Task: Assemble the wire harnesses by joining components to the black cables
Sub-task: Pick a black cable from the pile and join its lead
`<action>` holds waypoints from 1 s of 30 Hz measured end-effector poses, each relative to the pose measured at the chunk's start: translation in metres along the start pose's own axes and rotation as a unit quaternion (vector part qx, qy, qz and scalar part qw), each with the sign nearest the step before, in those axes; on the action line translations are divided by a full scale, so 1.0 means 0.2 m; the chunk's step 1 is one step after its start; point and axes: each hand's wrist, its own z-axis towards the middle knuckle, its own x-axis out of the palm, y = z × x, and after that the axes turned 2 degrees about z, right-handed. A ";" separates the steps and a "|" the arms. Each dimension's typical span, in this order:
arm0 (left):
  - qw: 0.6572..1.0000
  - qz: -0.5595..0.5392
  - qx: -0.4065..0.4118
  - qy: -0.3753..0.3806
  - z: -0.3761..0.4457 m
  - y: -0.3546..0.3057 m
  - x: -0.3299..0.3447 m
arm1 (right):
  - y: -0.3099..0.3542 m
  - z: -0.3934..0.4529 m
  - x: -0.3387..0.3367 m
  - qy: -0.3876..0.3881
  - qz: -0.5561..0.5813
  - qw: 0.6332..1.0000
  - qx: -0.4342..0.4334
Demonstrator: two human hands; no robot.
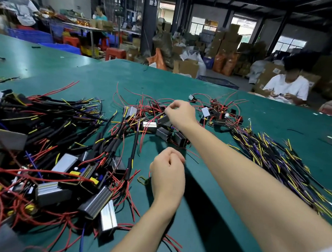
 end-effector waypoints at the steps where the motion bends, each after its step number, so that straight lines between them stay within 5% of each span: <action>1: 1.000 -0.021 -0.009 -0.007 0.00 0.00 0.00 | -0.01 -0.01 -0.04 -0.021 0.032 0.999 -0.020; 10: 0.983 -0.168 -0.058 -0.053 0.05 -0.04 -0.03 | -0.12 -0.17 -0.38 -0.142 0.178 0.961 -0.155; 13: 0.978 -0.190 -0.064 -0.050 0.05 -0.05 -0.04 | -0.17 -0.25 -0.42 -0.020 0.040 0.985 -0.169; 17: 0.980 -0.184 -0.060 -0.047 0.03 -0.05 -0.04 | -0.20 -0.30 -0.43 0.142 -0.123 0.973 -0.137; 22: 0.983 -0.168 -0.054 -0.052 0.02 -0.05 -0.03 | -0.09 -0.16 -0.35 0.029 -0.059 0.994 -0.091; 25: 0.985 -0.158 -0.048 -0.044 0.03 -0.04 -0.01 | 0.01 -0.05 -0.27 0.044 -0.036 0.997 -0.043; 28: 0.988 -0.142 -0.039 -0.046 0.03 -0.03 0.00 | 0.09 0.02 -0.22 0.045 -0.058 0.995 -0.066; 30: 0.988 -0.139 -0.041 -0.048 0.04 -0.03 0.00 | 0.15 0.04 -0.22 -0.021 -0.003 0.995 -0.094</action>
